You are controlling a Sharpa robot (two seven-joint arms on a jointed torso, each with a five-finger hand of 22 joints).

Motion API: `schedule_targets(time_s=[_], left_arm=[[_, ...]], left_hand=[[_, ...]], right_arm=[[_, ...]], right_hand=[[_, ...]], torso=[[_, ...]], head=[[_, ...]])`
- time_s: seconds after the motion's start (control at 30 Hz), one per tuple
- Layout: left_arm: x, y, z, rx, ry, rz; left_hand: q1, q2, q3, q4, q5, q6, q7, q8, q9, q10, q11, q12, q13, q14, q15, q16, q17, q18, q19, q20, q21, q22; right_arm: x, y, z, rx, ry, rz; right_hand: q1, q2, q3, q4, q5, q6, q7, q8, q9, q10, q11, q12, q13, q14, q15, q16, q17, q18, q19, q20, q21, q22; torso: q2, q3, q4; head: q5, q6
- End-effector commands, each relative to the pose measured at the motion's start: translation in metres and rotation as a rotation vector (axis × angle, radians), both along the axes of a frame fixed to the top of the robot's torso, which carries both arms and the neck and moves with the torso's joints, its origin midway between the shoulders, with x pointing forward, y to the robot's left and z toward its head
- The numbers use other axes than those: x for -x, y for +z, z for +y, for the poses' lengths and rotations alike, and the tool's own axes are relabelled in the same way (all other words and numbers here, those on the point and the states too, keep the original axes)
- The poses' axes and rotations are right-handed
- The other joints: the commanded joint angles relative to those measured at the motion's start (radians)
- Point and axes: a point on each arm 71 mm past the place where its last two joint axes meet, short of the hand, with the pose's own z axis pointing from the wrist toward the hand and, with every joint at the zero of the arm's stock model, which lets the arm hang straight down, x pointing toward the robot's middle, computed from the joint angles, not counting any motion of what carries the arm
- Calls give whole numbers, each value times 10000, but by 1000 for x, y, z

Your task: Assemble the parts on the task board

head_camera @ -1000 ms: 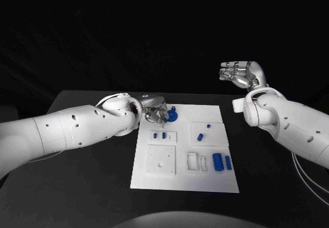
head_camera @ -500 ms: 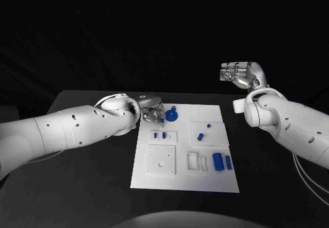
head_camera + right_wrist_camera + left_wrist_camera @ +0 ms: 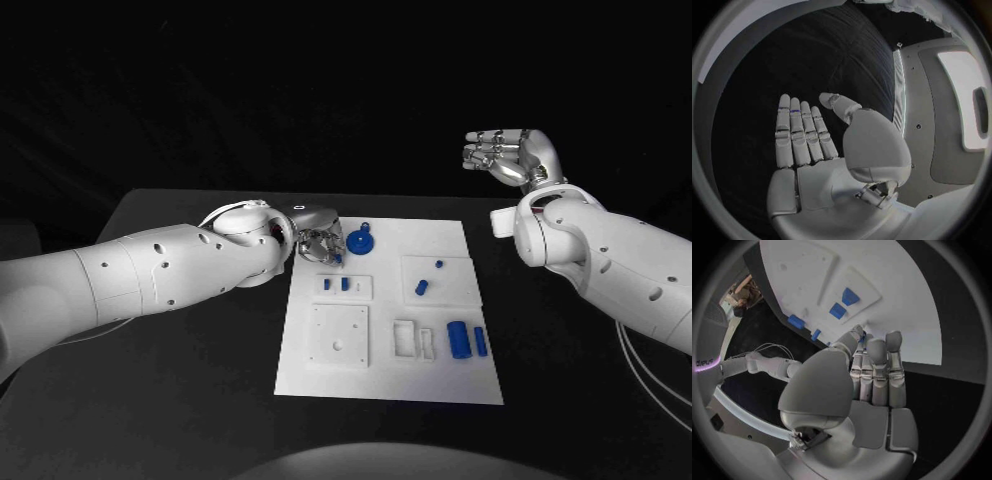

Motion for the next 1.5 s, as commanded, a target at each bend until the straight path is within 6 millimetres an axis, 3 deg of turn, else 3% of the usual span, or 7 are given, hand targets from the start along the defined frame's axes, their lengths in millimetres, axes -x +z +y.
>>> schedule_targets(time_s=[0.03, 1.5], left_arm=[[1, -3, -1, -20, -50, 233], [1, -18, -4, -16, -67, 629]], left_hand=[[43, -66, 44, 33, -28, -36, -4, 44, 13, -62, -25, -9, 11, -72, 6, -28, -14, -3, -72, -21, 9, 174], [65, -10, 20, 57, -133, -13, -8, 48, 16, -71, -26, -8, 12, -75, 4, -2, -24, -3, -78, -21, 23, 167]], right_arm=[[0, 0, 2, -2, 165, -3], [0, 0, 3, -10, 216, 70]], right_hand=[[30, 92, -7, -78, 37, -44, 18, 19, 10, 16, 39, -53, -14, 4, 15, -54, -17, -35, -32, -37, -42, -5], [-32, 125, -14, -123, 46, -19, 18, 19, 10, 18, 41, -56, -15, 10, 24, -54, -16, -44, -26, -45, -41, -5]], torso=[[0, -6, 4], [1, -4, 4]], head=[[-8, -8], [-52, -47]])
